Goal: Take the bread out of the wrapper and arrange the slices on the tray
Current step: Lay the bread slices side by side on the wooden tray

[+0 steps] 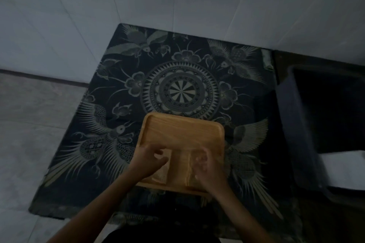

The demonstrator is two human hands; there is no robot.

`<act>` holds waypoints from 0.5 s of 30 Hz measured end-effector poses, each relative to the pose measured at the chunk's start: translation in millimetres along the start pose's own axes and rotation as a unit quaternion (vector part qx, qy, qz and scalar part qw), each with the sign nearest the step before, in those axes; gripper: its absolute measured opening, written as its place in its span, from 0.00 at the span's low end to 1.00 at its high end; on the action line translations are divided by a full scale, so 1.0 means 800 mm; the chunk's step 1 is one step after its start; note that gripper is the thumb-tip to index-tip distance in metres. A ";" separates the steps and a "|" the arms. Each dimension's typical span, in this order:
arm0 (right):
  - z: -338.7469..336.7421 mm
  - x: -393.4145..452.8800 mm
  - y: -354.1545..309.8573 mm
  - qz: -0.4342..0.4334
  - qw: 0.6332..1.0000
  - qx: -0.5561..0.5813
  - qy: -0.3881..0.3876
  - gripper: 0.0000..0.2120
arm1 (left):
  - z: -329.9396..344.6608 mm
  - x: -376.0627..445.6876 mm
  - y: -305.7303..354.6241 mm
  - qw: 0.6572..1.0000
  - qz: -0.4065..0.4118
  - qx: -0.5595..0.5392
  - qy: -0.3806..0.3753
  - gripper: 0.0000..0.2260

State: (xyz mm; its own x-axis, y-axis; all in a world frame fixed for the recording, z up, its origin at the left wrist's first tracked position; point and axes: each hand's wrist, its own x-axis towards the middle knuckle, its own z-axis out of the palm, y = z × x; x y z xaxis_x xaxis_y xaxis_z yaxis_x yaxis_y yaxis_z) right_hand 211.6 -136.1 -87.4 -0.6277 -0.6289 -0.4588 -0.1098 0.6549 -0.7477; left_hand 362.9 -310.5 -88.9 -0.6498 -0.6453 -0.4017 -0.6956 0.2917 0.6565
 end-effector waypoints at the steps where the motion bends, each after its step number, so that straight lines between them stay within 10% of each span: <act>1: -0.011 -0.001 0.003 -0.002 1.000 0.000 0.009 0.26 | 0.006 0.001 0.009 1.000 0.008 -0.006 -0.008 0.20; 15: -0.088 -0.008 0.082 0.066 0.997 -0.008 0.046 0.19 | 0.103 -0.009 0.064 0.997 -0.023 -0.068 -0.041 0.18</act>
State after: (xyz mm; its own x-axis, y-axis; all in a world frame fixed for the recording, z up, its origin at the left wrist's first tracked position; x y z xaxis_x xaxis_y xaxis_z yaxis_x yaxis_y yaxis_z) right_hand 154.1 -59.7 -99.4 -0.7060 -0.4961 -0.5053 -0.0335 0.7362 -0.6759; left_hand 306.7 -233.2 -105.1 -0.6455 -0.5936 -0.4806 -0.6804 0.1611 0.7149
